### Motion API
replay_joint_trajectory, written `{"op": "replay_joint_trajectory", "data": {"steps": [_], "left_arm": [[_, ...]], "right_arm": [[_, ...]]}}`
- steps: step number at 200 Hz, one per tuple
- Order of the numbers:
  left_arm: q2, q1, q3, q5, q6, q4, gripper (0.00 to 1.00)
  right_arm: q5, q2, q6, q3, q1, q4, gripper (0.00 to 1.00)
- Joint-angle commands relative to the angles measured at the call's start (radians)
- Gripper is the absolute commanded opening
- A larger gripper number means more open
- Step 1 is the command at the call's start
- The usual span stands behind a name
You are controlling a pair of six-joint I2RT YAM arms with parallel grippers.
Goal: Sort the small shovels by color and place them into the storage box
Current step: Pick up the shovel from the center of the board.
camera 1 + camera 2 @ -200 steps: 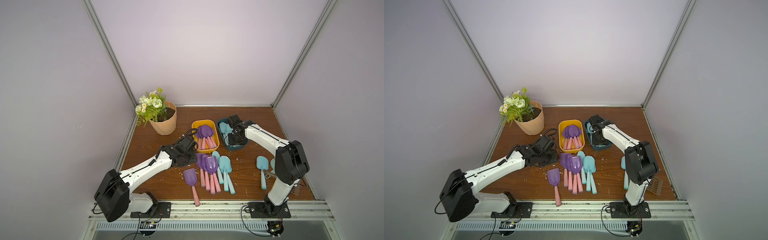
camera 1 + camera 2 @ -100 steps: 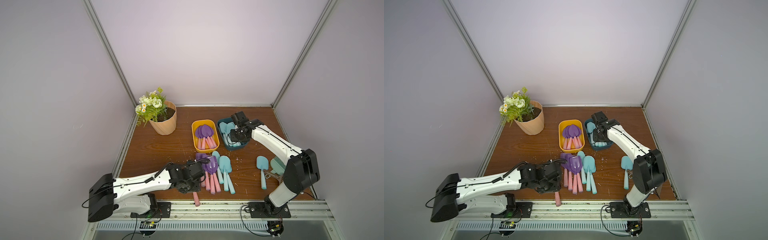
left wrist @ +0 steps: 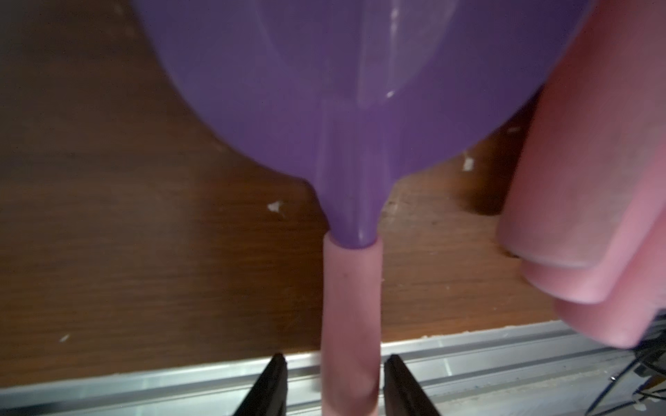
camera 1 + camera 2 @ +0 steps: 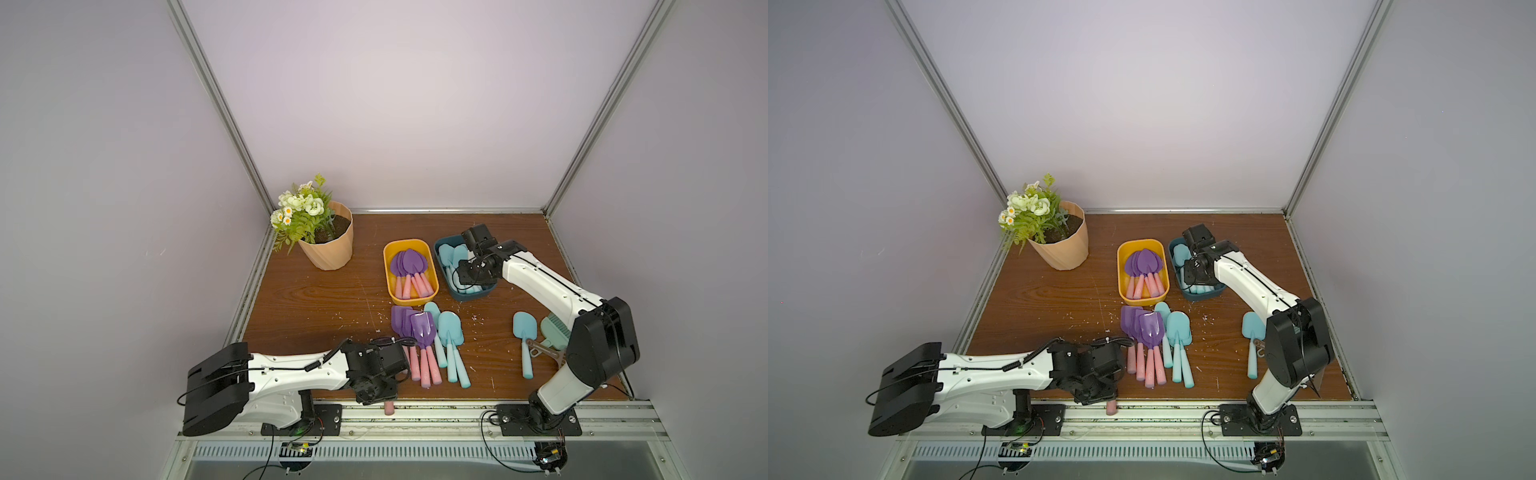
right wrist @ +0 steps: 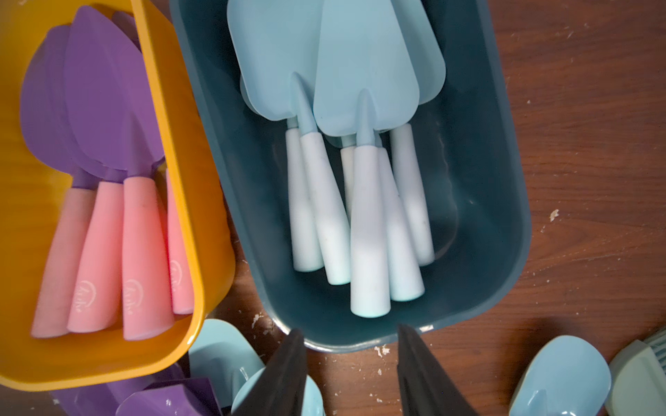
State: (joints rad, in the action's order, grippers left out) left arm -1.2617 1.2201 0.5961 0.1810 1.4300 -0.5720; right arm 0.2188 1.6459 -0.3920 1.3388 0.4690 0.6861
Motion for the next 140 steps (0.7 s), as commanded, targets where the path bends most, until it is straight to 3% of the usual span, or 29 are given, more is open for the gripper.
{"op": "replay_joint_trajectory", "data": {"steps": [1, 48, 80, 118, 140], "left_arm": [[-0.022, -0.013, 0.003, 0.032, 0.007, 0.046, 0.43], [-0.039, -0.017, 0.022, -0.005, -0.007, -0.006, 0.18], [0.002, -0.028, 0.122, -0.131, -0.012, -0.168, 0.02], [0.044, -0.104, 0.276, -0.275, -0.068, -0.283, 0.01], [0.051, -0.183, 0.372, -0.337, -0.169, -0.296, 0.01]], "right_arm": [[-0.026, -0.025, 0.008, -0.010, -0.003, -0.013, 0.46], [-0.050, -0.032, 0.007, -0.033, -0.003, -0.024, 0.45], [-0.062, -0.039, 0.008, -0.053, -0.003, -0.036, 0.45], [-0.076, -0.039, -0.003, -0.048, -0.003, -0.048, 0.44], [-0.084, -0.039, -0.008, -0.022, -0.002, -0.046, 0.44]]}}
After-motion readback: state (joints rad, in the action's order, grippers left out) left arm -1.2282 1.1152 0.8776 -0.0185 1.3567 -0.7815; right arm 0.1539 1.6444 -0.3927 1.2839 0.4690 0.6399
